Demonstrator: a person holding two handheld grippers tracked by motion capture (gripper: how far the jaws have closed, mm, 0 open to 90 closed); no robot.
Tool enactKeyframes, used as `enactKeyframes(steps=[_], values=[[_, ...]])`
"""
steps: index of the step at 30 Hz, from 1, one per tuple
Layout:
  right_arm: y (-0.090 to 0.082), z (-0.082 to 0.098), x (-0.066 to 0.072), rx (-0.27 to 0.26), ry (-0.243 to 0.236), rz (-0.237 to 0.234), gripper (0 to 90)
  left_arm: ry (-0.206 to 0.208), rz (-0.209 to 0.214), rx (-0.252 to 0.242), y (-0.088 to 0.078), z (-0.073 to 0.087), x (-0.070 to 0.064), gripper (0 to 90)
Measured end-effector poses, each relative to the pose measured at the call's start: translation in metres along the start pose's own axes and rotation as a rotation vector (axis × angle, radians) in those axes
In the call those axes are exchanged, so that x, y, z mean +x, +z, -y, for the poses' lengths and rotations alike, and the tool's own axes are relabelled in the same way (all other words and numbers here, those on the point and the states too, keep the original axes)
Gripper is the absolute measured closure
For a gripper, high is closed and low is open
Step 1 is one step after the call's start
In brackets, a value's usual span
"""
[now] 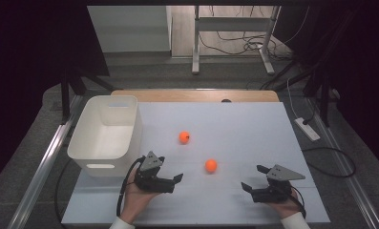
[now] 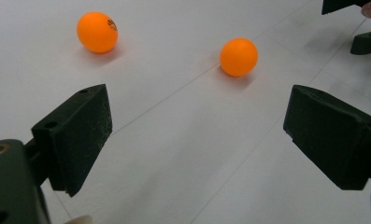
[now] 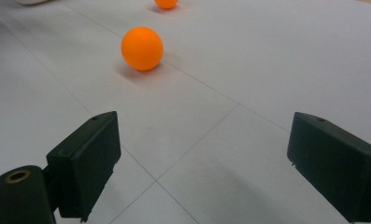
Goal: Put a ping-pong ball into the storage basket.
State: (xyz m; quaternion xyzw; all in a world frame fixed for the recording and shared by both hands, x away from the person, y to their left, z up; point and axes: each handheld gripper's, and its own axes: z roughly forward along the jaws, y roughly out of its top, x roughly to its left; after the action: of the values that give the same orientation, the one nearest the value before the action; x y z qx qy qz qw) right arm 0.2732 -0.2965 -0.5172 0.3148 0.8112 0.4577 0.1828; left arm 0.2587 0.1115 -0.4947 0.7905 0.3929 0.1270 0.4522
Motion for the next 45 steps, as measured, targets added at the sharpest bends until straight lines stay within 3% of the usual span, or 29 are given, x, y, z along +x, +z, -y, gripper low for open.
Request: enactKeyframes(steps=[13,32,45], values=[[0.001,0.000,0.001,0.013,-0.001,0.001,9.7,-0.024,-0.006,-0.009,0.007,-0.011,0.006,8.7],[0.000,0.000,0.001,0.005,-0.002,0.011,9.9,0.007,-0.009,-0.031,0.006,-0.036,0.007,8.5],[0.000,0.001,0.001,0.011,-0.003,0.013,9.9,0.009,-0.037,-0.008,0.014,-0.039,0.015,8.6]])
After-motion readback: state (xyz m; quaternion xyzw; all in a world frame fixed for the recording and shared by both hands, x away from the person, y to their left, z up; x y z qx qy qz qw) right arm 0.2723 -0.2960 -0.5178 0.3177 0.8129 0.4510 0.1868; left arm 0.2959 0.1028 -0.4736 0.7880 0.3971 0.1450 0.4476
